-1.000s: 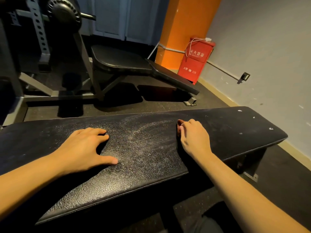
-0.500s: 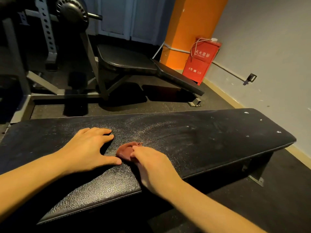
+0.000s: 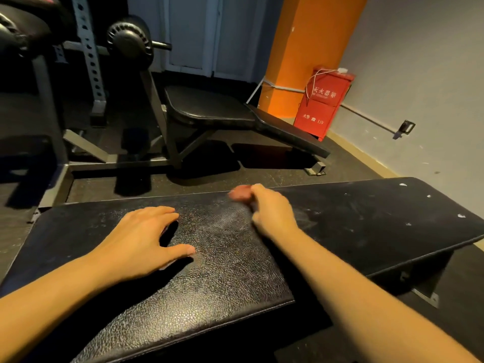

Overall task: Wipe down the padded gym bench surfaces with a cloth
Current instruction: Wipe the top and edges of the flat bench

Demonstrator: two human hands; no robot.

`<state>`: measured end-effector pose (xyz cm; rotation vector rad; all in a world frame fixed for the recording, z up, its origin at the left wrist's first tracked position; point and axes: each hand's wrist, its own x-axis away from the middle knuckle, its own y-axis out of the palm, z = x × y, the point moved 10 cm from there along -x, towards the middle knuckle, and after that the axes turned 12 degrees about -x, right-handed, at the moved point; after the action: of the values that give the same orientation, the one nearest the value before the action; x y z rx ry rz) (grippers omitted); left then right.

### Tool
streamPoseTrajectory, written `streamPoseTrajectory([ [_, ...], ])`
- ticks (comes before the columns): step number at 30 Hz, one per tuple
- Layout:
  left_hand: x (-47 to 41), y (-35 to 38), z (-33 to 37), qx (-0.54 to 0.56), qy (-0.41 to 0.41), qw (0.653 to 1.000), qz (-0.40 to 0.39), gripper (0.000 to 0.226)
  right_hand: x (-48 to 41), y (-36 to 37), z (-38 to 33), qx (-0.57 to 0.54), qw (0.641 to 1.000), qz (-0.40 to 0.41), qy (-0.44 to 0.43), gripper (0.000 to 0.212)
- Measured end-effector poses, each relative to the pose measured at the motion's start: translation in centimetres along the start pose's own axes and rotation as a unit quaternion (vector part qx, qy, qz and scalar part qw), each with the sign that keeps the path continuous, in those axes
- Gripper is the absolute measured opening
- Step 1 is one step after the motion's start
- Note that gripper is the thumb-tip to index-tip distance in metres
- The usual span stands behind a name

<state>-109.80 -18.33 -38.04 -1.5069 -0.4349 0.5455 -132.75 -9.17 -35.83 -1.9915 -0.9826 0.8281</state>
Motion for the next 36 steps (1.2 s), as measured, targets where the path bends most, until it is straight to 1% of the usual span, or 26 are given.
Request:
streamPoseTrajectory([
  [1, 0.0, 0.2, 0.1, -0.003, 0.002, 1.0, -0.003, 0.129, -1.0, -2.1, 3.2, 0.005, 0.995, 0.057, 0.087, 0.035],
  [2, 0.0, 0.2, 0.4, -0.008, 0.006, 1.0, -0.008, 0.129, -1.2, -2.8, 4.3, 0.014, 0.988, 0.087, 0.126, 0.035],
  [3, -0.1, 0.3, 0.7, -0.014, 0.01, 1.0, -0.013, 0.127, -1.1, -2.0, 2.8, 0.021, 0.992, 0.077, 0.101, 0.037],
  [4, -0.4, 0.4, 1.0, -0.018, 0.013, 1.0, -0.012, 0.125, -0.6, 0.1, -0.3, 0.004, 0.999, 0.033, 0.029, 0.036],
  [5, -0.9, 0.4, 1.2, -0.016, 0.013, 1.0, -0.006, 0.126, 0.6, 2.8, -3.3, -0.021, 0.998, -0.029, -0.051, 0.033],
  [6, -1.3, 0.3, 1.2, -0.014, 0.011, 1.0, 0.002, 0.131, 1.5, 4.6, -5.0, -0.041, 0.991, -0.077, -0.105, 0.028],
  [7, -1.8, 0.4, 1.2, -0.016, 0.008, 1.0, 0.006, 0.138, 1.4, 5.0, -5.2, -0.04, 0.986, -0.098, -0.125, 0.024],
  [8, -2.1, 0.6, 1.2, -0.024, 0.007, 1.0, 0.007, 0.141, 0.0, 4.3, -4.0, -0.029, 0.989, -0.09, -0.117, 0.024],
  [11, -2.3, 0.9, 1.3, -0.034, 0.011, 0.999, 0.024, 0.137, -4.0, -0.2, 3.4, 0.052, 0.999, -0.01, -0.001, 0.031],
  [14, -1.8, 1.3, 1.4, -0.047, 0.012, 0.998, 0.03, 0.128, -3.8, -5.0, 11.1, 0.11, 0.99, 0.036, 0.087, 0.036],
  [17, -1.9, 1.6, 1.3, -0.053, 0.012, 0.998, 0.023, 0.122, -0.4, -9.9, 17.5, 0.09, 0.968, 0.119, 0.203, 0.032],
  [18, -2.0, 1.6, 1.4, -0.052, 0.014, 0.998, 0.02, 0.122, 0.9, -10.5, 18.1, 0.073, 0.959, 0.147, 0.231, 0.027],
  [19, -2.0, 1.5, 1.6, -0.049, 0.016, 0.998, 0.018, 0.122, 2.1, -10.2, 17.3, 0.058, 0.957, 0.164, 0.233, 0.022],
  [21, -2.1, 1.2, 2.3, -0.044, 0.022, 0.999, 0.012, 0.122, 4.2, -7.3, 12.2, 0.039, 0.973, 0.152, 0.167, 0.018],
  [23, -2.2, 1.1, 3.0, -0.04, 0.027, 0.999, 0.004, 0.121, 6.7, -3.2, 4.7, 0.002, 0.996, 0.076, 0.054, 0.019],
  [25, -2.1, 0.9, 3.4, -0.034, 0.027, 0.999, 0.002, 0.116, 10.1, -0.3, -1.1, -0.045, 0.998, -0.019, -0.048, 0.024],
  [26, -1.9, 0.8, 3.6, -0.033, 0.028, 0.999, -0.001, 0.115, 11.2, 0.1, -2.0, -0.057, 0.994, -0.049, -0.076, 0.026],
  [27, -1.4, 0.7, 4.0, -0.033, 0.033, 0.999, -0.003, 0.115, 11.7, -0.5, -1.4, -0.051, 0.993, -0.059, -0.091, 0.028],
  [28, -1.0, 0.6, 4.2, -0.032, 0.04, 0.999, -0.003, 0.115, 11.6, -1.7, 0.3, -0.025, 0.994, -0.05, -0.089, 0.029],
  [29, -0.6, 0.4, 4.5, -0.03, 0.048, 0.998, -0.004, 0.116, 10.9, -3.3, 3.0, 0.005, 0.998, -0.027, -0.061, 0.028],
  [30, -0.1, 0.2, 4.7, -0.027, 0.054, 0.998, -0.011, 0.121, 10.1, -5.5, 6.5, 0.038, 0.999, 0.009, -0.011, 0.026],
  [32, 0.6, 0.0, 5.1, -0.022, 0.069, 0.997, -0.029, 0.137, 9.7, -10.5, 13.4, 0.081, 0.985, 0.077, 0.132, 0.019],
  [33, 0.9, -0.1, 5.3, -0.014, 0.074, 0.997, -0.029, 0.14, 10.2, -12.3, 15.6, 0.082, 0.973, 0.104, 0.187, 0.017],
  [34, 1.2, -0.2, 5.6, -0.003, 0.08, 0.996, -0.027, 0.141, 10.8, -13.1, 16.5, 0.084, 0.964, 0.121, 0.219, 0.016],
  [35, 1.4, -0.3, 6.0, 0.004, 0.085, 0.996, -0.03, 0.141, 11.3, -12.9, 16.0, 0.088, 0.962, 0.126, 0.226, 0.018],
  [36, 1.7, -0.2, 6.6, 0.007, 0.092, 0.995, -0.039, 0.142, 11.7, -12.0, 14.3, 0.088, 0.967, 0.125, 0.205, 0.024],
])
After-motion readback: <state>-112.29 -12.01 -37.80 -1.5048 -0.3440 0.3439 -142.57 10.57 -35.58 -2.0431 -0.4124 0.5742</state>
